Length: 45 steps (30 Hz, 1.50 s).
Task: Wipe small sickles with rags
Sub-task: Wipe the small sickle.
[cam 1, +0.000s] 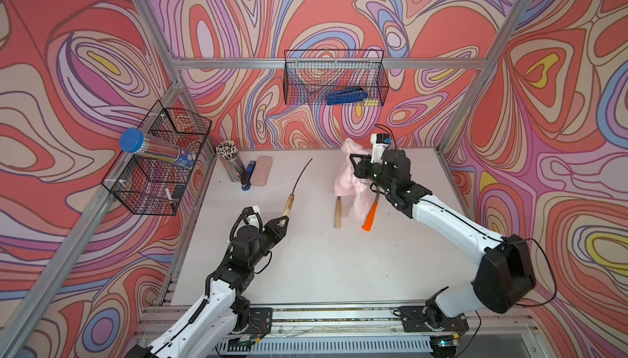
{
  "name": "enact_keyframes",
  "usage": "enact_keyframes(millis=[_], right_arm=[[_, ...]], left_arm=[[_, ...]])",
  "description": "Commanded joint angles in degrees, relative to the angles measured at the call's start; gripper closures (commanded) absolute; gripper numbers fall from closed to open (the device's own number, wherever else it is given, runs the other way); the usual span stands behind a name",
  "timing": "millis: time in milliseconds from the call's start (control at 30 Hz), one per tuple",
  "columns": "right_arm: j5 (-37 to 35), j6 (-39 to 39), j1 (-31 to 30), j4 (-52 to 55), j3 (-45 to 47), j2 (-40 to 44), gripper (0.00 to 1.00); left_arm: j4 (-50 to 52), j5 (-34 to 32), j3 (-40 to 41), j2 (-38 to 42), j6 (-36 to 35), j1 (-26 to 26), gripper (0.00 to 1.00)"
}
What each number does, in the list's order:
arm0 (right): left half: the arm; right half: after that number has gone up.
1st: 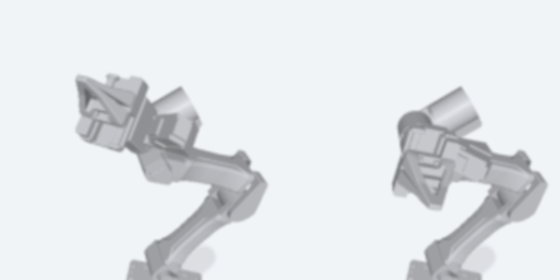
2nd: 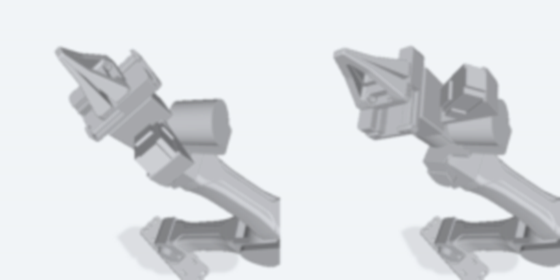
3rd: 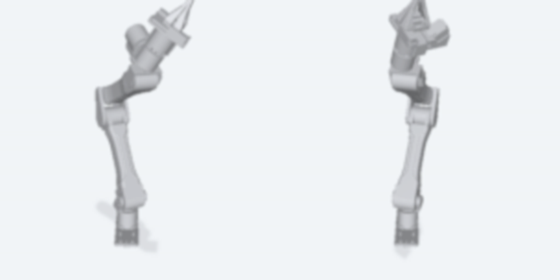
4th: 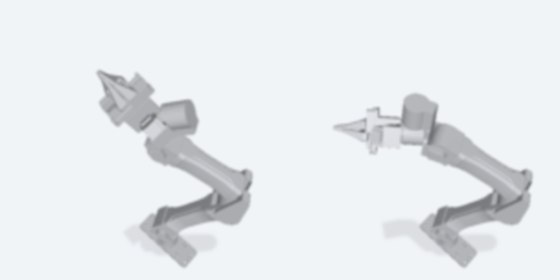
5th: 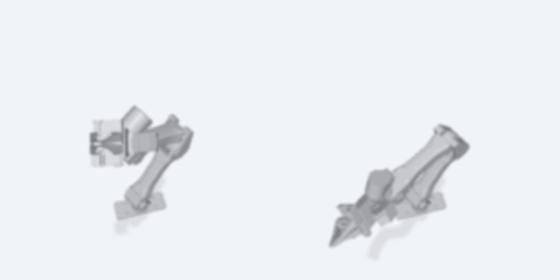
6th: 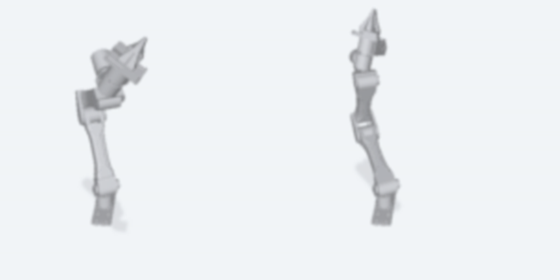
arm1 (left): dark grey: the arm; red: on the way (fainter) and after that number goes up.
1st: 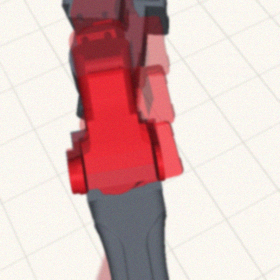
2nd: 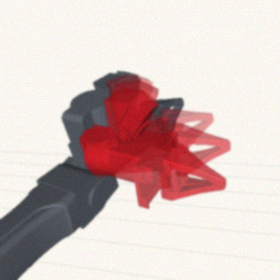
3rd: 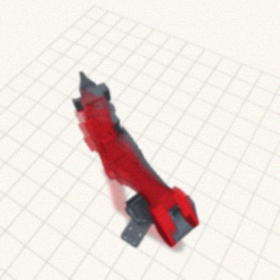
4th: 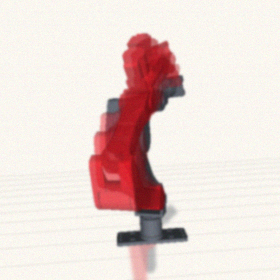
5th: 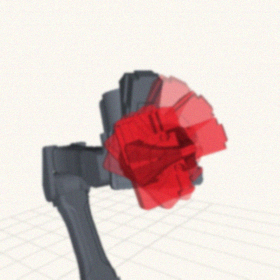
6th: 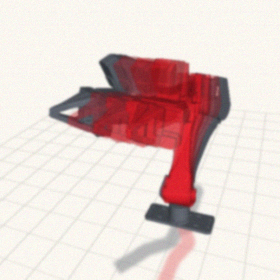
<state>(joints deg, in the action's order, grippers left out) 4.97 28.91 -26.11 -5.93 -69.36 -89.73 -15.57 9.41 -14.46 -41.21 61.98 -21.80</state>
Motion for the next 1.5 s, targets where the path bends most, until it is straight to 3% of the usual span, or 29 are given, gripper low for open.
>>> enact_keyframes(millis=[0, 133, 400, 700, 900, 1233, 1333, 1467], right_arm=[[8.52, 0.87, -0.52, -0.64, -6.76, -7.31, 1.0], [15.47, 2.84, -0.62, -2.51, -13.19, -15.92, 1.0], [18.82, 3.66, -0.61, -2.77, -19.76, -23.58, 1.0], [23.33, 5.28, -1.11, -6.0, -20.03, -25.74, 1.0], [20.32, 5.75, -0.78, -5.8, -18.51, -26.19, 1.0], [21.95, 7.59, 2.66, -9.65, -16.41, -26.07, 1.0], [24.93, 8.22, 1.76, -10.65, -17.65, -28.35, 1.0], [23.74, 5.41, -1.84, -9.66, -18.89, -29.86, 1.0]], left_arm=[[-1.1, 1.05, 0.6, 0.48, 0.46, 0.02, 1.0], [-2.15, 1.89, 0.56, 0.08, 0.21, 0.0, 1.0], [-2.7, 2.06, 0.45, -0.23, 0.06, 0.0, 1.0], [-4.85, 2.63, 0.51, -2.14, 0.21, 0.08, 1.0], [-5.29, 2.51, 0.71, -2.62, 0.33, 0.01, 1.0], [-2.42, 1.52, 0.79, 1.26, -0.12, 0.01, 1.0], [-3.41, 2.21, 0.83, 0.23, 0.15, 0.02, 1.0], [-5.14, 2.78, 0.76, -1.44, 0.29, 0.05, 1.0]])
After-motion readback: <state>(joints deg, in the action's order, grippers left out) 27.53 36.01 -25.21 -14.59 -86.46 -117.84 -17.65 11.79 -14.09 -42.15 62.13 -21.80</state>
